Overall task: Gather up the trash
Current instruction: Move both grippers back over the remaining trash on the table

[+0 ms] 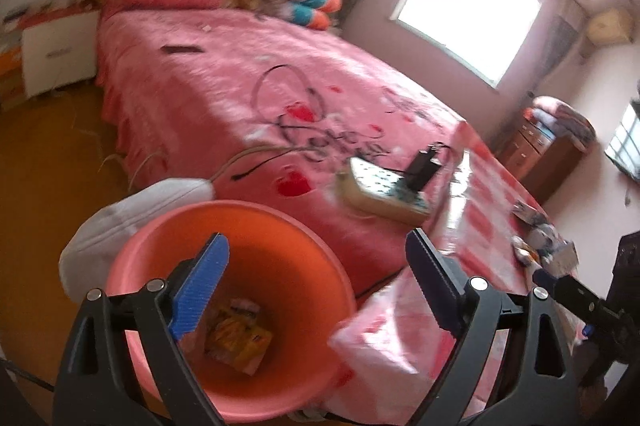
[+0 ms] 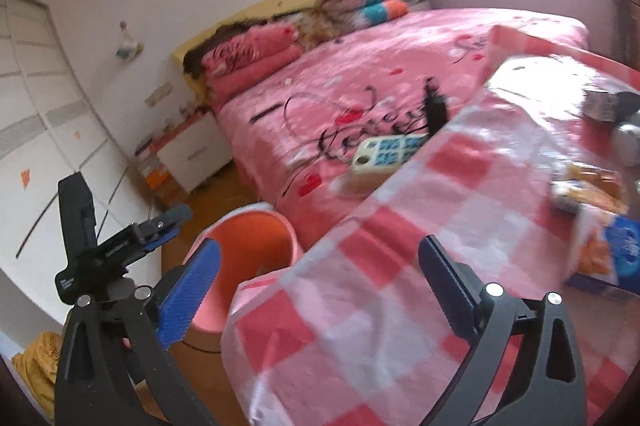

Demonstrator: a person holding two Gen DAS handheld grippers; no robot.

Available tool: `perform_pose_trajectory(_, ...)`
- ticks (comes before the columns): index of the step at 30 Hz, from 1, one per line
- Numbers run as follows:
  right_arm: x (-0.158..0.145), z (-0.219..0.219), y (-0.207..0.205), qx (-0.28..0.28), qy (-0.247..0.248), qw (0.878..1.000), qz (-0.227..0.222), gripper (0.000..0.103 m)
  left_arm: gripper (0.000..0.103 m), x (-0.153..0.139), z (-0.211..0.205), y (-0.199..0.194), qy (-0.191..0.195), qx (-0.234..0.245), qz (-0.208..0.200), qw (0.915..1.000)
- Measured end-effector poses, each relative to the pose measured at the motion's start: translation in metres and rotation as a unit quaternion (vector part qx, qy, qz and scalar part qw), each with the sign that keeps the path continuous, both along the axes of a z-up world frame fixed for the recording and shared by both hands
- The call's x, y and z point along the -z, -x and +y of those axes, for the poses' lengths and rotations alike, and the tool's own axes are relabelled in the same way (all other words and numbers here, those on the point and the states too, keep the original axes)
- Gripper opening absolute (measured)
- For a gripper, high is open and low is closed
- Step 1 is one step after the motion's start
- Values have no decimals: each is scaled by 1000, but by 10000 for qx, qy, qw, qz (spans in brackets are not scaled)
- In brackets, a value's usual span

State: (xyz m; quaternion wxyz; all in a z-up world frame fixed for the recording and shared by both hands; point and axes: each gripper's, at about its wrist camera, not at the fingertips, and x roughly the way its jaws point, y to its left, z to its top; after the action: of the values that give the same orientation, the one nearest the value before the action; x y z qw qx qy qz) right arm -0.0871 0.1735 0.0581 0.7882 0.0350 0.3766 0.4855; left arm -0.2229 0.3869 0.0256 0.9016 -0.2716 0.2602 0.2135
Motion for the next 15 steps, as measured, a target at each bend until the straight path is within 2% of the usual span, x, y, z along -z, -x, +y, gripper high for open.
perform_pose_trajectory(5, -4, -36, -9, 367, -181, 9991, -94, 98, 91, -20, -31, -17, -329, 431, -45, 9985)
perform_pose_trajectory(10, -1, -65, -16, 550, -343, 9979, -34, 98, 91, -37, -66, -37, -721, 806, 225, 9939)
perform_pose_trajectory(15, 0, -87, -19, 678, -391, 9969, -35, 98, 90, -46, -96, -57, -828, 1181, 350, 9889)
